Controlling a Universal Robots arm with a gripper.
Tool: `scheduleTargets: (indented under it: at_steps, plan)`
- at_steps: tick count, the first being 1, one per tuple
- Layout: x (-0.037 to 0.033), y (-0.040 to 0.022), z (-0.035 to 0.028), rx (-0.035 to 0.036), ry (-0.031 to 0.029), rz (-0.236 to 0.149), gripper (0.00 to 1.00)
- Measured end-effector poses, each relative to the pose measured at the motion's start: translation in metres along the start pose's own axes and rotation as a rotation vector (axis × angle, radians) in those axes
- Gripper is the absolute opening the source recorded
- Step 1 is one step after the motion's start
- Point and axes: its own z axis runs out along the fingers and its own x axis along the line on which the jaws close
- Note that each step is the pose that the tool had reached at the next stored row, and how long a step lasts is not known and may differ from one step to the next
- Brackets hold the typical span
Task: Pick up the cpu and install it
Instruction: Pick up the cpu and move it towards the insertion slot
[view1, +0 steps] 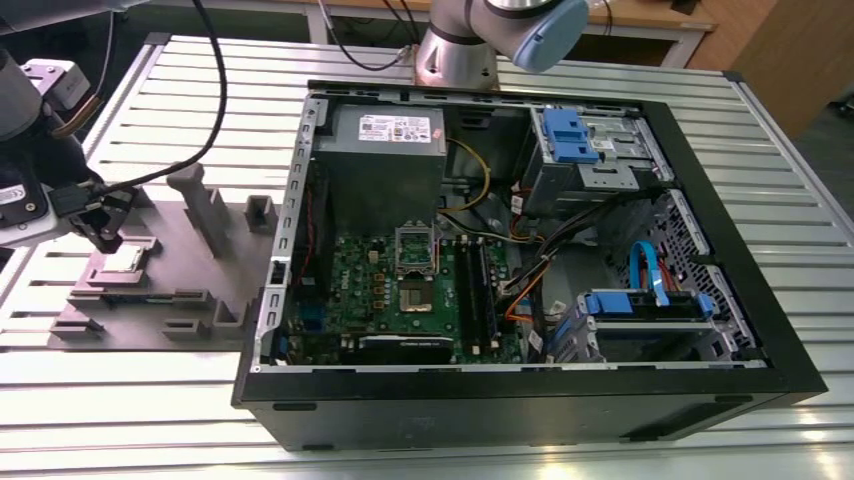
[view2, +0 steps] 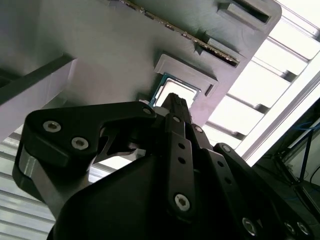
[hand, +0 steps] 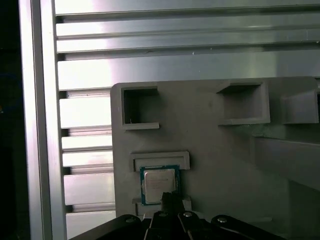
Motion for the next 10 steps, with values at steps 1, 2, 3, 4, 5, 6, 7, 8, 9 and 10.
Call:
scheduleTargets:
  at_steps: [1,2,3,4,5,6,7,8,9,10]
  plan:
    - [0.0001,0.0002,0.0008,-0.0001,0.0000,0.000,0.10]
    - [0.0003,0.0008,0.0016,-0.0001,0.0001,0.000,0.10]
    - [0.0004,0.0013,0.0023,0.0000,0.0001,0.000,0.10]
    - [0.0005,0.0015,0.0033,-0.0002,-0.0001,0.000,0.10]
    - [0.0005,0.0015,0.0040,-0.0001,-0.0001,0.000,0.10]
    - [0.0008,0.0015,0.0048,-0.0001,0.0000,0.000,0.10]
    - [0.0010,0.0015,0.0057,-0.0001,0.0000,0.000,0.10]
    - [0.0011,0.0015,0.0063,-0.0002,0.0000,0.000,0.10]
    - [0.0011,0.0015,0.0062,-0.0001,0.0001,0.000,0.10]
    - [0.0011,0.0015,0.0063,-0.0002,0.0001,0.000,0.10]
